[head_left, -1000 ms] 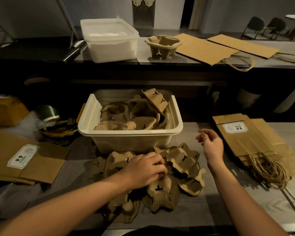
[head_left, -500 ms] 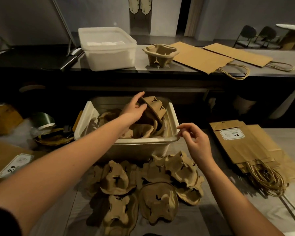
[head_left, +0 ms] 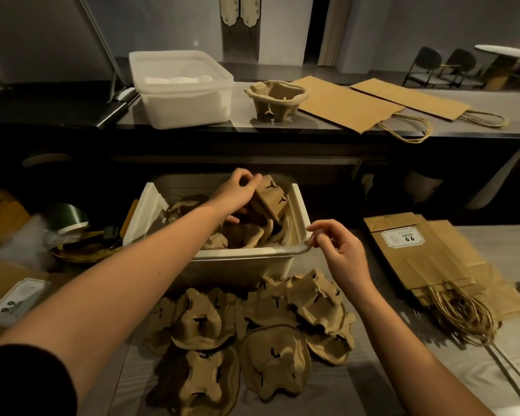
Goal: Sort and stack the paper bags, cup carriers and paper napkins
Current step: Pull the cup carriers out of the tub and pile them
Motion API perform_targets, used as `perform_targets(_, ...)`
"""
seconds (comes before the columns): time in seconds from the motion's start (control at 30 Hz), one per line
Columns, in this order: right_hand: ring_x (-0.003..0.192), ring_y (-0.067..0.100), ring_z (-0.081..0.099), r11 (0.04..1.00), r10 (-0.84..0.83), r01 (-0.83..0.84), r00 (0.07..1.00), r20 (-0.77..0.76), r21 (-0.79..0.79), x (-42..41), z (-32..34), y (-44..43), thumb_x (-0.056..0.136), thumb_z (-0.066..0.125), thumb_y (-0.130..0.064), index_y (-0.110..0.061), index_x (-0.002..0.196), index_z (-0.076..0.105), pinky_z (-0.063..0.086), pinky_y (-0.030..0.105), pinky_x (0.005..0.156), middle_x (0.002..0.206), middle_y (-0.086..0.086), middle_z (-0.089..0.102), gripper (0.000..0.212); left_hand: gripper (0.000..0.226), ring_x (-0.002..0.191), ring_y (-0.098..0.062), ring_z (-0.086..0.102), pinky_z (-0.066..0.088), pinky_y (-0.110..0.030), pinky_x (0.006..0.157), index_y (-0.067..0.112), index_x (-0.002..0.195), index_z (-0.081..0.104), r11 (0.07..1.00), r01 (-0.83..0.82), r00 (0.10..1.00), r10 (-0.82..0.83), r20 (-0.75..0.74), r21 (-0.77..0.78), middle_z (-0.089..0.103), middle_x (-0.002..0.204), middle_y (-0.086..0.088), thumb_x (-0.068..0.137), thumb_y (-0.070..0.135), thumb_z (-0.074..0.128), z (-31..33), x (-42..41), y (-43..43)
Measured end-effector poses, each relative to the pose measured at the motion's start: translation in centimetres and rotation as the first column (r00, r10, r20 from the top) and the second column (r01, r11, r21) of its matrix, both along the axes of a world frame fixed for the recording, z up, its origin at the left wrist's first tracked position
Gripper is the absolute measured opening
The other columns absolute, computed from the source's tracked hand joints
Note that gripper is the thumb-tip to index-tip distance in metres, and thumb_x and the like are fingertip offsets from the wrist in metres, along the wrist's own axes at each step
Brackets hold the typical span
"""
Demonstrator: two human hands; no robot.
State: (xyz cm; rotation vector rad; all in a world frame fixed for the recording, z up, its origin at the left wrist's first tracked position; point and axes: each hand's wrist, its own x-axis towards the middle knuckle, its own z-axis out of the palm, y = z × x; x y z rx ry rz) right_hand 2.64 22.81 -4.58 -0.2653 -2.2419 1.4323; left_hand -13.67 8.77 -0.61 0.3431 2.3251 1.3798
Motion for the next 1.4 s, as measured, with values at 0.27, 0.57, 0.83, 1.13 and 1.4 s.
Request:
perform_targets(0.27, 0.073, 0.000, 0.059, 0.999, 0.001, -0.001, 1.000, -0.004, -0.033, -0.2, 0.1, -0.2, 0.092, 0.048, -0.005, -0.029, 0.091, 0.059, 0.051, 0.017, 0.072, 0.076, -0.006, 0.061, 0.027, 0.031, 0.109, -0.028, 0.050, 0.053, -0.042, 0.080, 0.022, 0.111, 0.038, 0.851, -0.413, 0.885, 0.290, 0.365, 0.325, 0.041, 0.129, -0.012, 0.092, 0.004, 0.054, -1.7, 0.1, -0.7)
perform_targets(0.57, 0.081, 0.004, 0.057, 0.998, 0.023, -0.025, 0.999, -0.043, -0.059, -0.7, 1.2, -1.2, 0.093, 0.050, -0.007, -0.035, 0.092, 0.056, 0.051, 0.020, 0.071, 0.086, -0.009, 0.058, 0.028, 0.038, 0.107, -0.026, 0.055, 0.051, -0.045, 0.090, 0.036, 0.128, 0.036, 0.756, -0.452, 0.885, 0.315, 0.343, 0.474, 0.048, 0.128, -0.008, 0.099, 0.013, 0.041, 0.2, 2.9, -3.2)
perform_targets(0.83, 0.097, 0.006, 0.056, 0.987, 0.095, -0.099, 0.995, -0.034, -0.128, -1.4, 2.9, -2.9, 0.092, 0.054, -0.018, -0.042, 0.101, 0.050, 0.049, 0.020, 0.077, 0.101, -0.012, 0.056, 0.026, 0.024, 0.114, -0.026, 0.057, 0.049, -0.045, 0.091, 0.034, 0.118, 0.048, 0.388, -0.392, 0.919, 0.197, 0.341, 0.834, 0.054, 0.128, -0.007, 0.094, 0.031, 0.045, 2.1, 5.0, -7.4)
perform_targets(1.13, 0.129, -0.006, 0.030, 0.955, 0.284, -0.264, 0.945, -0.162, 0.133, -2.4, 5.1, -4.4, 0.076, 0.063, -0.051, -0.053, 0.122, 0.034, 0.031, 0.007, 0.100, 0.135, -0.023, 0.030, 0.055, 0.026, 0.094, -0.016, 0.058, 0.050, -0.030, 0.071, 0.039, 0.103, 0.050, 0.542, -0.308, 0.951, 0.207, 0.231, 0.782, 0.060, 0.106, 0.003, 0.101, 0.023, 0.030, 1.5, 7.4, -6.9)
perform_targets(1.4, 0.131, -0.006, 0.011, 0.886, 0.353, -0.324, 0.935, -0.027, 0.333, -3.4, 6.2, -4.7, 0.068, 0.079, -0.037, -0.052, 0.130, 0.018, 0.019, -0.006, 0.094, 0.153, -0.009, 0.008, 0.088, 0.026, 0.091, -0.012, 0.059, 0.051, -0.022, 0.063, 0.038, 0.103, 0.048, 0.680, -0.149, 0.984, 0.175, 0.039, 0.718, 0.057, 0.107, 0.005, 0.099, 0.017, 0.034, 1.3, 7.3, -6.6)
